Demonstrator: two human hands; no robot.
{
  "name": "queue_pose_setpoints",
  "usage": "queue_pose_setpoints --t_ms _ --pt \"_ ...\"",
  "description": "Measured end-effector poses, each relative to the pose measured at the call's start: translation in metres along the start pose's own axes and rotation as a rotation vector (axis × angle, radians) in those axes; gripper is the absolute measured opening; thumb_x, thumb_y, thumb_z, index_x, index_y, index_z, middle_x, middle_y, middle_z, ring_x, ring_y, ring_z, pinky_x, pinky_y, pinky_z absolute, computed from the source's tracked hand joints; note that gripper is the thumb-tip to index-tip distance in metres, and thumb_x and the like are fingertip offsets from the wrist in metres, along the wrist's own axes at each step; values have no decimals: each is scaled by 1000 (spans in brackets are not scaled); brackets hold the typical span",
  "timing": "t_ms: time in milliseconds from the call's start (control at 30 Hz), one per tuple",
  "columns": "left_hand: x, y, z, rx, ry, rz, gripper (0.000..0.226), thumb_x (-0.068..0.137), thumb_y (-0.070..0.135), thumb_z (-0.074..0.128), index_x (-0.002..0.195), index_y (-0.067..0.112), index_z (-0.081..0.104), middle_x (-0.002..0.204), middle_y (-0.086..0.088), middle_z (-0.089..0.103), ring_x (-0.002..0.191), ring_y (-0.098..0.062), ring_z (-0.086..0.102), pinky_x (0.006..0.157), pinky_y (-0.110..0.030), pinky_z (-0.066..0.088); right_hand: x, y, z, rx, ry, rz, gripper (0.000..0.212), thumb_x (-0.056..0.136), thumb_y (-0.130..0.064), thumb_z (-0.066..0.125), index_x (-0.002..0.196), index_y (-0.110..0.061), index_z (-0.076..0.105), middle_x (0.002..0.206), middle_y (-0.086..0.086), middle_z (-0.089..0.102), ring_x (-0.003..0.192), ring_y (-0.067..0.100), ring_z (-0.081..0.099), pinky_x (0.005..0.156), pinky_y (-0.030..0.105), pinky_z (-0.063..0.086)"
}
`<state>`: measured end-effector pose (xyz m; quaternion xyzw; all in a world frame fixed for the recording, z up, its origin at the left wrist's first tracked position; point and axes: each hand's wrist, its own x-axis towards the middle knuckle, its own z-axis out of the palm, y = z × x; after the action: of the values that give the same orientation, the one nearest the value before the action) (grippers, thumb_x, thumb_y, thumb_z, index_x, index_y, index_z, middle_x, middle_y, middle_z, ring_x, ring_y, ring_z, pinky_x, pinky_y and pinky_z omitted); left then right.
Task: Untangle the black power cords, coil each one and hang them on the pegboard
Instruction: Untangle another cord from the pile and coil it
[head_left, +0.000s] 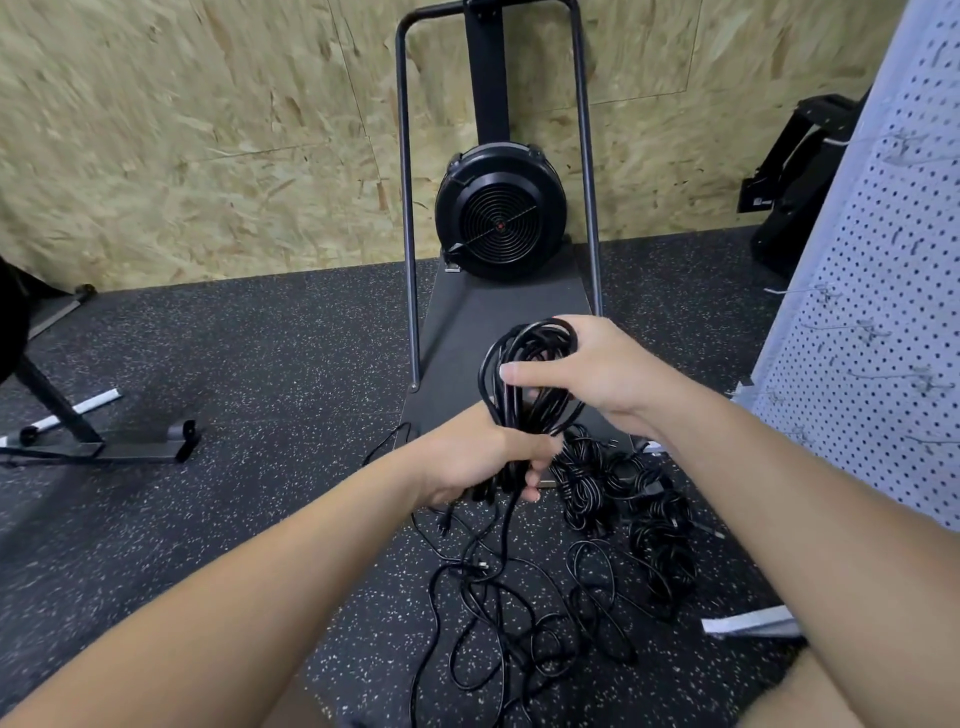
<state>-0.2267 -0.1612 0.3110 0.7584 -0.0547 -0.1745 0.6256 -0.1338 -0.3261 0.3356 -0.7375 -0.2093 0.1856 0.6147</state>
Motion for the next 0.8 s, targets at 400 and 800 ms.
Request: queue_pose_setpoints --t_ms 400,800 --pt "-13 4 -23 -362 -323 3 36 101 -7 54 135 3 57 117 -15 65 92 -23 59 88 -36 56 -11 -31 -9 564 -300 29 20 102 -33 74 103 -13 73 68 -4 23 57 13 24 63 32 26" --pt "-15 6 17 -355 -45 -2 13 109 13 66 98 8 61 79 -3 53 63 -14 46 59 -27 45 9 -20 9 595 317 162 41 89 -10 80 68 -23 46 54 -4 17 45 14 14 47 29 14"
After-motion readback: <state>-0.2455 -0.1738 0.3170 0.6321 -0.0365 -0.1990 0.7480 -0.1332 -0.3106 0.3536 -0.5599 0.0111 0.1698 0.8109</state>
